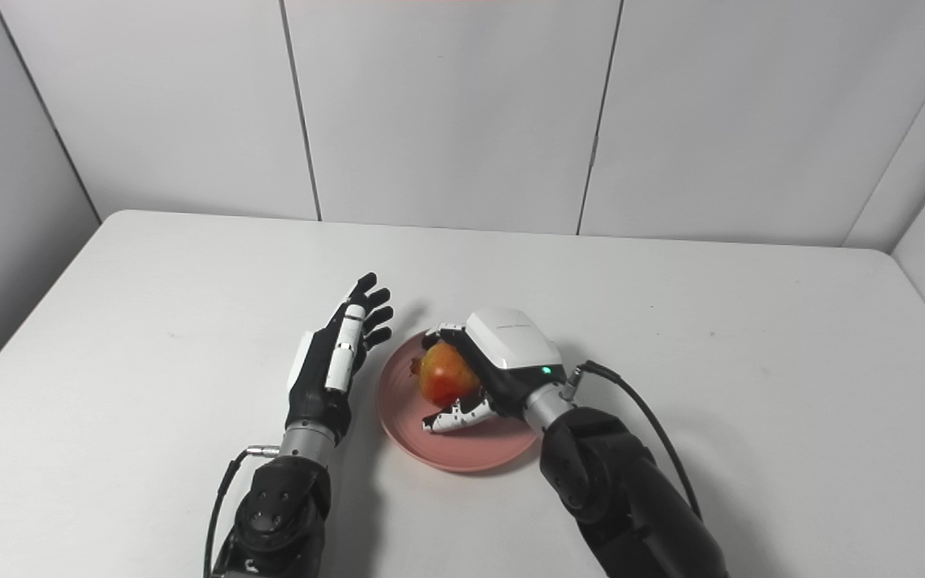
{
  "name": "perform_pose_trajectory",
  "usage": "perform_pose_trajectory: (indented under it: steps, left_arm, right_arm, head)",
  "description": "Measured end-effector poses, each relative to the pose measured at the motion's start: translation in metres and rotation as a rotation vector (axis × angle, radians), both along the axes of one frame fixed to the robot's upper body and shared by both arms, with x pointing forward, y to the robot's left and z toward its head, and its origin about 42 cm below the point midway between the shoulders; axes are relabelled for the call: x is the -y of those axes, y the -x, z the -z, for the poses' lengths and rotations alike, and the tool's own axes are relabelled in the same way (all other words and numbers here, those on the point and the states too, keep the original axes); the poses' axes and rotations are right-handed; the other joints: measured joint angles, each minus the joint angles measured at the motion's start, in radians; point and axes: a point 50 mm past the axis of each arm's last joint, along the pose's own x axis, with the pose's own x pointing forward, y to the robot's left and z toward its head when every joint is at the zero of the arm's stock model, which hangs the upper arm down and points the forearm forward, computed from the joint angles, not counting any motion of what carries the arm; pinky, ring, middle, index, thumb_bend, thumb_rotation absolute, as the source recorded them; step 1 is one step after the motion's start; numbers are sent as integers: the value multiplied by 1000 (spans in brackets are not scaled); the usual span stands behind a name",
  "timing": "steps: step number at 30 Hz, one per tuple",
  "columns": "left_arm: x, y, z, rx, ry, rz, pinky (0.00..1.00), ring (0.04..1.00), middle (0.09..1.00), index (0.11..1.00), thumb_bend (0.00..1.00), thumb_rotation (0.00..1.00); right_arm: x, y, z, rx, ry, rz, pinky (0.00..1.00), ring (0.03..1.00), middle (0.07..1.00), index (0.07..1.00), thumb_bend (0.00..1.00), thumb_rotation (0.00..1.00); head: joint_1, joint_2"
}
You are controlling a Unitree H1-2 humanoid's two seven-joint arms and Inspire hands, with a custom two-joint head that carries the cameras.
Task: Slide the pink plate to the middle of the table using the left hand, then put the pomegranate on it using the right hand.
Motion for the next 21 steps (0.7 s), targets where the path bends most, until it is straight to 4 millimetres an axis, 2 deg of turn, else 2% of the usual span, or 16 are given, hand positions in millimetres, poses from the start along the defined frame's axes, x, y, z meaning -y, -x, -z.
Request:
perform_pose_trajectory:
  steps: [5, 10, 15, 21]
  left_arm:
    - [0, 0, 0, 0, 0, -1, 850, 877, 891, 893, 415, 1000]
    - [0, 0, 0, 0, 0, 0, 849, 876, 891, 892, 414, 1000]
    - [0, 0, 0, 0, 0, 0, 848, 875, 890, 891, 416, 1000]
    - [0, 0, 0, -1, 0, 1, 851, 875, 892, 892, 419, 1000]
  right_arm:
    - [0, 4, -1, 2, 14, -6, 537, 661, 747, 778, 773, 406]
    - [0, 5, -2, -1, 32, -9, 630, 736, 795, 818, 859, 451]
    - [1, 9, -5, -12, 35, -10, 676, 763, 809, 828, 883, 464]
    - [3, 13, -14, 12, 17, -9, 668, 761, 809, 830, 894, 478]
  head:
    - [-3, 0]
    - [-5, -3]
    - [-8, -3]
    - [-12, -6]
